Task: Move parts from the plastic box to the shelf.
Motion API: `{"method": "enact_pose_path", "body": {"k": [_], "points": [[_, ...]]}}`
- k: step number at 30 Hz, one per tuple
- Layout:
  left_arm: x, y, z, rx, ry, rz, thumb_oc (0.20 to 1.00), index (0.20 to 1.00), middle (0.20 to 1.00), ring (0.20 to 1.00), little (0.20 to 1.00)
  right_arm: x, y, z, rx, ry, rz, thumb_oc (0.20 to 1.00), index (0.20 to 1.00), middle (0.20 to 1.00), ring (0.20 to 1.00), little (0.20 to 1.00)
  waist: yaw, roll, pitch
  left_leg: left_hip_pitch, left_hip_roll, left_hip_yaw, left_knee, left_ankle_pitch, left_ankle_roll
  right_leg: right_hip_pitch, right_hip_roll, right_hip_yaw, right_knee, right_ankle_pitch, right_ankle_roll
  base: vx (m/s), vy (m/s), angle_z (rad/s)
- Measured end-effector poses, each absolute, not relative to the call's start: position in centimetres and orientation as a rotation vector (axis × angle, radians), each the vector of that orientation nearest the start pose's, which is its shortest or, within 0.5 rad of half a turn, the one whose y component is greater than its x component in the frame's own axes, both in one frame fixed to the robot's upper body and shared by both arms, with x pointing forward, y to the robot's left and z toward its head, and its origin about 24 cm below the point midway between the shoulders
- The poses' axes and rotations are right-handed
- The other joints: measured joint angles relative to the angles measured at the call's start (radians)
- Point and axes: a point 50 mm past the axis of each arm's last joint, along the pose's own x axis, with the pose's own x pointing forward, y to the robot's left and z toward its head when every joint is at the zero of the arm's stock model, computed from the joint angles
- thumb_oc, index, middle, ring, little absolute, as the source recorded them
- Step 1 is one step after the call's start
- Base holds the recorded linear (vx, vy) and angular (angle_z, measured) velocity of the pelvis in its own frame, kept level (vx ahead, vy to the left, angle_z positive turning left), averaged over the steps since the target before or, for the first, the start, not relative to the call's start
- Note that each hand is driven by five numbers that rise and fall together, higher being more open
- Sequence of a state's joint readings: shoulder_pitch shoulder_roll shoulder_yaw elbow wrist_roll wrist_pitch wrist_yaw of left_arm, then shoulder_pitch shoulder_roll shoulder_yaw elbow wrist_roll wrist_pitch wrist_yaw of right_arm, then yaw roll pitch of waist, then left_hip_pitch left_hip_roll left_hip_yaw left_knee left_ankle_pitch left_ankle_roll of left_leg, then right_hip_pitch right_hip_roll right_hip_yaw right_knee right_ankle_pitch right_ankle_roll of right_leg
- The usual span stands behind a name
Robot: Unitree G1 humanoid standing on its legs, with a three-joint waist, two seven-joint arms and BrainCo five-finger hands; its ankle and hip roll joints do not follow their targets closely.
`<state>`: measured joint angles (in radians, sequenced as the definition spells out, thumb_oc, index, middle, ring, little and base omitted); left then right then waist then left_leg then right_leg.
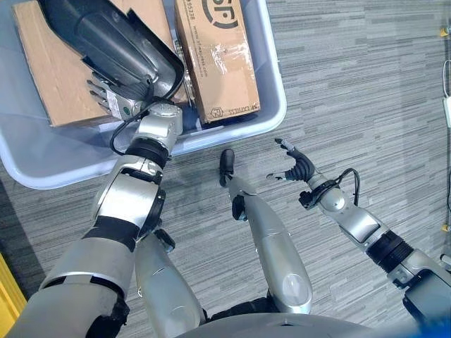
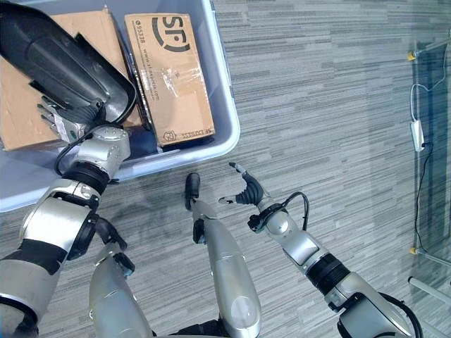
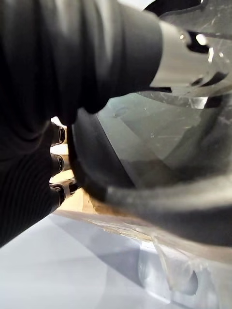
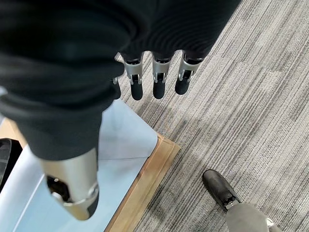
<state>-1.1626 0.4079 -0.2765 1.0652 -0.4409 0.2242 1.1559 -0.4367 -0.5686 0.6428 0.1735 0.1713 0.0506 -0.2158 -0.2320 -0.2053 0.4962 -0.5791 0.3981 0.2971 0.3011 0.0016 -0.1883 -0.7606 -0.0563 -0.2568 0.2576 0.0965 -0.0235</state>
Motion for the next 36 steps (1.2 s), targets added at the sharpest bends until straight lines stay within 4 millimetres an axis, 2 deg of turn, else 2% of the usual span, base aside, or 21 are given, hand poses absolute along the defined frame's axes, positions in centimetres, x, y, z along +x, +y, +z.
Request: {"method": "enact_pose_path", "body": {"k": [4, 5, 6, 9, 14, 17, 22, 29, 36], "points": [[39.5, 22.6, 19.4, 0.222, 0.052, 1.139, 1.0, 1.0, 1.0, 1.0, 1.0, 30.5, -13.0, 7.0, -0.57, -0.053, 0.323, 1.0, 1.0, 1.0, 1.0, 1.0, 0.0, 0.0, 0.0, -0.003, 0.0, -0.001, -0.002, 0.0, 0.0, -0.004, 0.001, -0.001, -0.005, -0.003, -0.003, 0.01, -0.039, -0.02], [39.4, 22.8, 19.9, 0.235, 0.046, 1.16, 0.9, 0.9, 0.9, 0.9, 0.9, 30.5, -13.0, 7.0, -0.57, -0.054, 0.322, 1.0, 1.0, 1.0, 1.0, 1.0, -0.001, 0.0, 0.0, -0.019, -0.001, -0.003, -0.001, 0.0, 0.0, -0.018, 0.0, -0.001, -0.009, -0.001, 0.0, 0.01, -0.052, -0.01], [39.5, 22.8, 20.4, 0.245, 0.04, 1.174, 0.2, 0.2, 0.2, 0.2, 0.2, 30.5, -13.0, 7.0, -0.57, -0.054, 0.322, 1.0, 1.0, 1.0, 1.0, 1.0, -0.001, 0.0, 0.0, -0.031, -0.003, -0.004, 0.0, 0.0, 0.001, -0.029, -0.001, -0.001, -0.008, 0.001, 0.003, 0.01, -0.052, 0.0], [39.4, 23.1, 20.6, 0.254, 0.043, 1.192, 0.2, 0.2, 0.2, 0.2, 0.2, 30.4, -12.9, 6.9, -0.571, -0.053, 0.322, 1.0, 1.0, 1.0, 1.0, 1.0, 0.001, 0.0, 0.0, -0.033, -0.004, -0.004, 0.0, 0.003, 0.005, -0.036, -0.003, -0.001, -0.001, 0.0, 0.002, 0.0, -0.018, 0.0], [39.1, 24.6, 21.0, 0.261, 0.033, 1.237, 0.2, 0.2, 0.2, 0.2, 0.2, 30.4, -13.0, 6.9, -0.569, -0.057, 0.309, 1.0, 1.0, 1.0, 1.0, 1.0, 0.003, 0.0, 0.0, -0.036, -0.015, -0.006, -0.004, 0.003, 0.005, -0.039, -0.012, -0.003, -0.015, 0.0, 0.004, 0.0, -0.003, -0.01], [38.7, 25.8, 21.4, 0.259, -0.007, 1.287, 0.2, 0.2, 0.2, 0.2, 0.2, 30.3, -13.0, 6.6, -0.569, -0.048, 0.306, 1.0, 1.0, 1.0, 1.0, 1.0, -0.001, 0.0, 0.0, -0.059, -0.02, -0.006, 0.003, -0.007, 0.004, -0.062, -0.021, -0.005, 0.009, -0.006, 0.031, 0.0, -0.01, -0.01], [38.2, 27.3, 21.8, 0.208, -0.018, 1.324, 0.2, 0.2, 0.2, 0.2, 0.2, 30.2, -12.7, 6.4, -0.575, -0.046, 0.314, 1.0, 1.0, 1.0, 1.0, 1.0, 0.005, 0.0, 0.0, -0.068, -0.02, -0.03, 0.006, 0.002, 0.014, -0.07, -0.019, -0.006, 0.024, -0.006, 0.03, 0.0, -0.003, 0.05], [38.3, 27.0, 21.4, 0.174, -0.003, 1.315, 0.2, 0.2, 0.2, 0.2, 0.2, 30.2, -12.6, 6.6, -0.564, -0.073, 0.302, 1.0, 1.0, 1.0, 1.0, 1.0, 0.012, 0.0, 0.0, -0.066, -0.019, -0.035, 0.021, 0.0, 0.008, -0.066, -0.025, -0.008, 0.056, -0.021, 0.0, -0.01, 0.009, 0.05], [38.4, 27.1, 20.6, 0.154, 0.035, 1.293, 0.2, 0.2, 0.2, 0.2, 0.2, 30.2, -12.4, 6.6, -0.559, -0.082, 0.308, 1.0, 1.0, 1.0, 1.0, 1.0, 0.014, -0.002, -0.002, -0.065, -0.019, -0.039, 0.036, -0.006, 0.006, -0.058, -0.031, -0.01, 0.066, -0.026, -0.006, -0.01, 0.009, 0.02]]}}
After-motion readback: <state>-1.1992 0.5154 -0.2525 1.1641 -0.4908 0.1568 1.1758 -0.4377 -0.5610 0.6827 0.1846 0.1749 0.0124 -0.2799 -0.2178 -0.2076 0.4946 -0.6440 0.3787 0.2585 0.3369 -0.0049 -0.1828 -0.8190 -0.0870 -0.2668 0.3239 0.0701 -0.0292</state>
